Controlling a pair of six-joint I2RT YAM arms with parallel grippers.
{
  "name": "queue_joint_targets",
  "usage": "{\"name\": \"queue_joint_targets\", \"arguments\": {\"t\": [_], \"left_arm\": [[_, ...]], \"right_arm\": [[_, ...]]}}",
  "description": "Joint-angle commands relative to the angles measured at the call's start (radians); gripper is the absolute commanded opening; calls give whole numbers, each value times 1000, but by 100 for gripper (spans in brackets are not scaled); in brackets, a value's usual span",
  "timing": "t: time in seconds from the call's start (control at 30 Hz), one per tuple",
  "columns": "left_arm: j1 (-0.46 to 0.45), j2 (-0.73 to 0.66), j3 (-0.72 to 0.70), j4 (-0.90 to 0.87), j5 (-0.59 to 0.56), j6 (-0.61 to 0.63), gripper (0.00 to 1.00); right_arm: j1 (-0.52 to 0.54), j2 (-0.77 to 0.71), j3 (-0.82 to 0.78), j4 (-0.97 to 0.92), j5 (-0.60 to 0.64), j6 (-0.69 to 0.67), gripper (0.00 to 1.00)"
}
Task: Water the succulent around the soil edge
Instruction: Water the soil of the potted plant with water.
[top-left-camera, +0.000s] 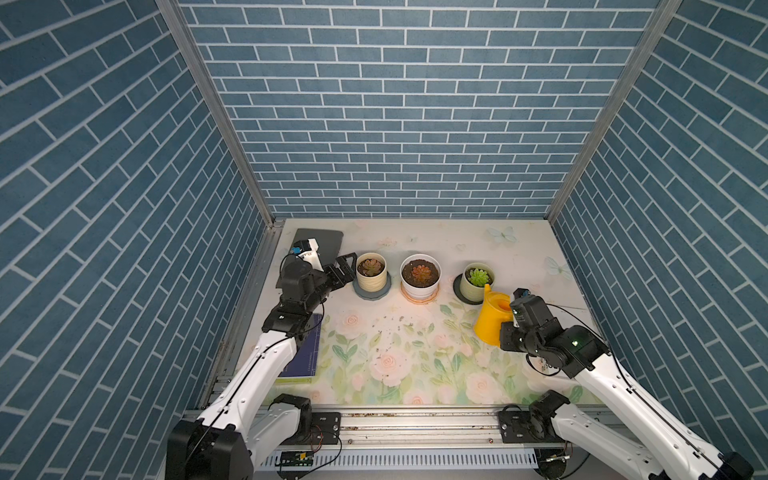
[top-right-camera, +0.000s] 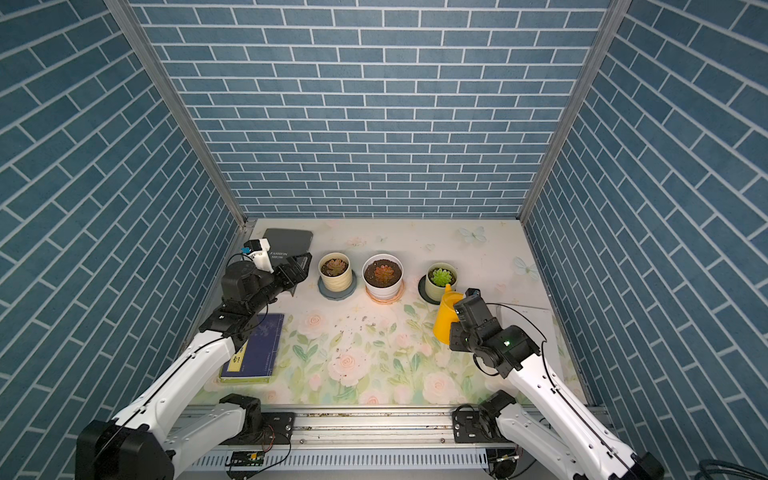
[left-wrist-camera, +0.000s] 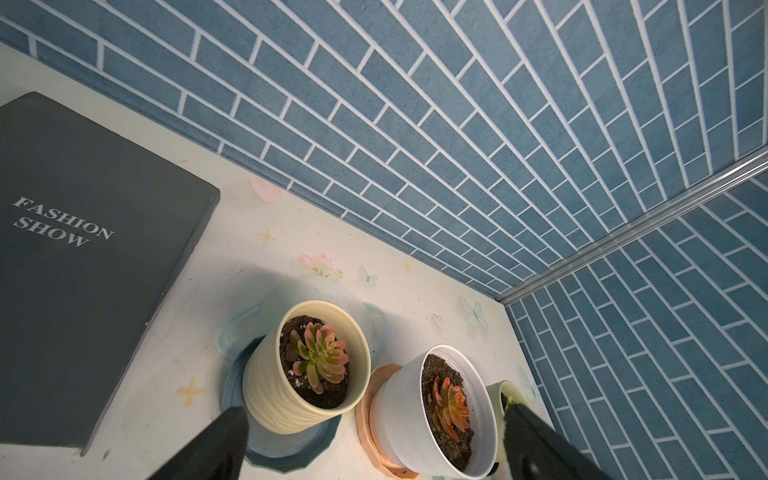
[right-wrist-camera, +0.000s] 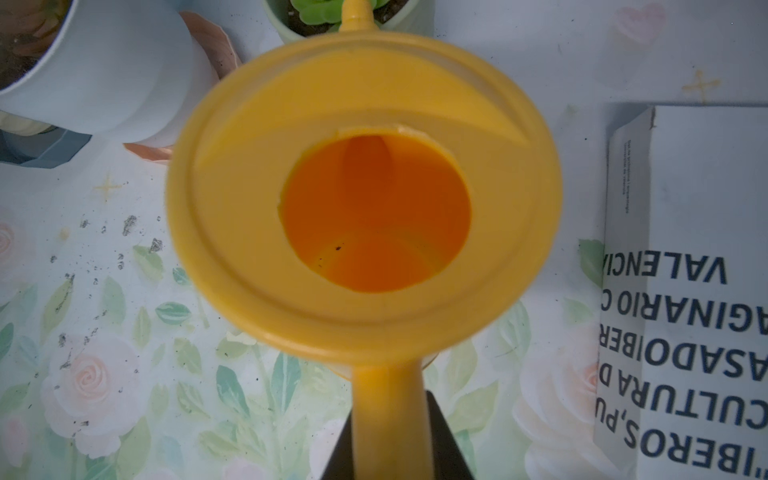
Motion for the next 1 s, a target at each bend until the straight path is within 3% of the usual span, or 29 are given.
{"name": "queue_joint_targets", "arguments": {"t": [0.0, 0.63, 0.97], "left_arm": [[-4, 2, -12, 17, 7, -1, 100], [-3, 14, -8, 19, 5, 1, 100], [-3, 19, -6, 17, 5, 3, 100]], "right_arm": [[-8, -29, 11, -7, 33, 0, 0], [19, -58, -25, 157, -125, -52, 0], [46, 25, -10, 208, -154, -91, 0]]}}
